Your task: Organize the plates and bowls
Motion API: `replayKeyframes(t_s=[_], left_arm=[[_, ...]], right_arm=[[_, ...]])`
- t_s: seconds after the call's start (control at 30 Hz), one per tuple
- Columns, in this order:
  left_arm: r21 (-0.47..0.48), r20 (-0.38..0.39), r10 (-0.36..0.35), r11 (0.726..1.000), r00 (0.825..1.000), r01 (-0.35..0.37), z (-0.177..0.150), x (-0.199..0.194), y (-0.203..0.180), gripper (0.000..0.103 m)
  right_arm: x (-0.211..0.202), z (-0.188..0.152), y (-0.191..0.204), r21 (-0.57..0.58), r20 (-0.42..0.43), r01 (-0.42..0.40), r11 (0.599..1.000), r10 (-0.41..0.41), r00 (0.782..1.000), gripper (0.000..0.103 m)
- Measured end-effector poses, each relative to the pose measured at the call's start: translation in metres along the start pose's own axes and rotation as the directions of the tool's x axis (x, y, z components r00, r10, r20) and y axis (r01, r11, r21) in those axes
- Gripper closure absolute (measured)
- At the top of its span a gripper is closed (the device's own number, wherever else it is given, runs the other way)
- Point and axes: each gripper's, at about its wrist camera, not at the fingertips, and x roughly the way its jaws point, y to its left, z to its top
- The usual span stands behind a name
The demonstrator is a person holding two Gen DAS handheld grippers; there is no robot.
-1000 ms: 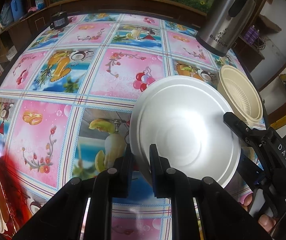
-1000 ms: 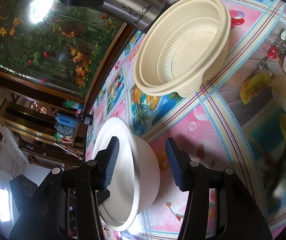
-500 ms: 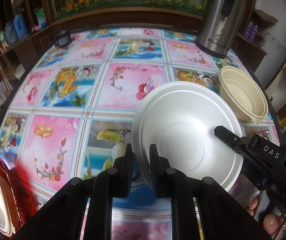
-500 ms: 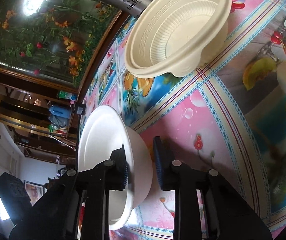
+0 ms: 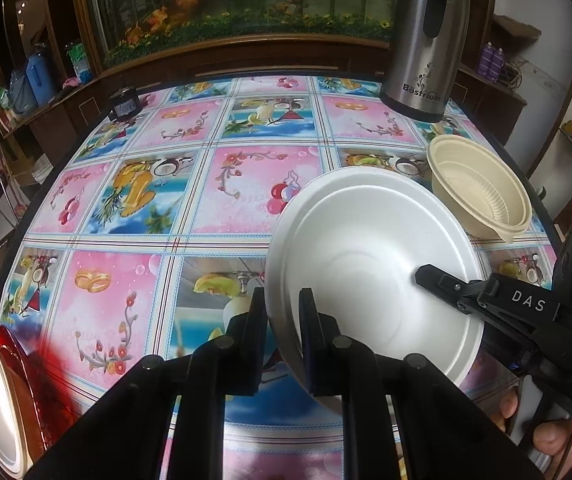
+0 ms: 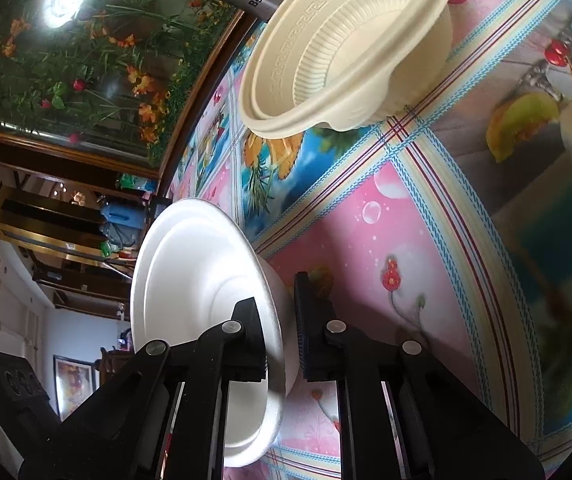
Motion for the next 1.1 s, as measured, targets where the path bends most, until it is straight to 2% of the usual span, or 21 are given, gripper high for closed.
replayKeyframes(t_s=[0.27,0.6,0.87,1.1], left_arm=[[0.008,0.014,-0.003,1.0,1.0,0.003,-0.001,-0.001,-0.002,0.089],[-0.018,-0.001,-0.024,1.0,1.0,0.024,-0.003,0.006,0.008,0.089],[-0.022,0.008,-0.038,0.999,0.999,0.038,-0.007,0.007,0.011,0.089],[-0.038,0.003,-0.056,0.998,0.998,0.056,-0.012,0.013,0.018,0.089]], right_arm=[[-0.003,-0.002,-0.007,0.03,0.003,-0.044,0.999,0.044,0.999,0.092],[-0.006,-0.012,0.0,-0.004,-0.004,0.006,1.0,-0.006,1.0,0.092],[-0.004,-0.014,0.002,-0.031,0.005,0.0,1.0,0.0,1.0,0.094],[0.0,-0.012,0.003,-0.045,-0.069,-0.02,0.999,0.017,0.997,0.092]])
